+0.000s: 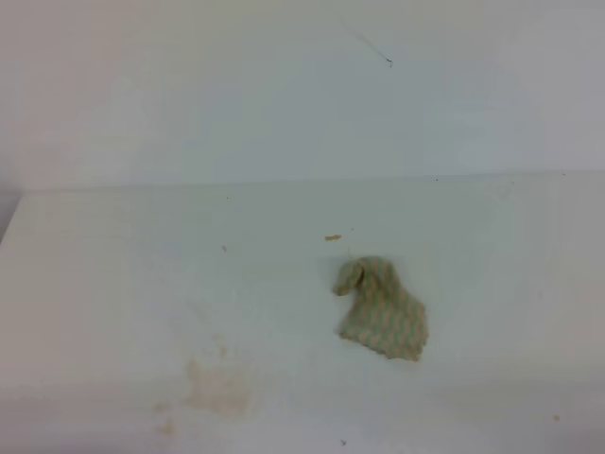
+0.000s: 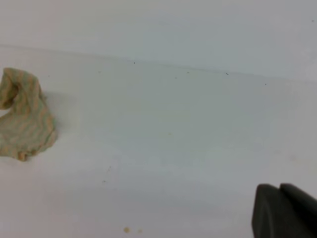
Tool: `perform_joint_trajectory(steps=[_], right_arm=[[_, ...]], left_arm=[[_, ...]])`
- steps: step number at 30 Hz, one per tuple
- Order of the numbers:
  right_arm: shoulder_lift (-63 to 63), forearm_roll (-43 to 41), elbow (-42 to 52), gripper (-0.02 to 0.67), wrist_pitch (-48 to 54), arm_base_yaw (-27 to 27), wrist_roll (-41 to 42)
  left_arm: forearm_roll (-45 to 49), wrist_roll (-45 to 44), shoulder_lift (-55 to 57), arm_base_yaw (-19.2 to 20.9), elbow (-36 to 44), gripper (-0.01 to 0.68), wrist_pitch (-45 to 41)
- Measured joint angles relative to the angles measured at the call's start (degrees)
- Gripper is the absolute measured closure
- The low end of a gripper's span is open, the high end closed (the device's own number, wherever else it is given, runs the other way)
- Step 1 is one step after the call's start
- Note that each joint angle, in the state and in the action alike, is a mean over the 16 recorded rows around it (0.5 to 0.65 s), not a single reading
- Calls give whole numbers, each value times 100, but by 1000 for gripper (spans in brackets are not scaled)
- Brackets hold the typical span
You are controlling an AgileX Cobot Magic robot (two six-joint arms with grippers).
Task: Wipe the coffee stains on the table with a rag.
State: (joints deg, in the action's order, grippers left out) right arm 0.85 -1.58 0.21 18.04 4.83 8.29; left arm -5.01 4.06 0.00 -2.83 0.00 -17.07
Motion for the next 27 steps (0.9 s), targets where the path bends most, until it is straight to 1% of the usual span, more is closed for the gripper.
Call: perform_joint_trajectory(steps=[27], right_arm=[[0,0,0,650,0,0,1]], left_arm=[[0,0,0,0,0,672,-76]])
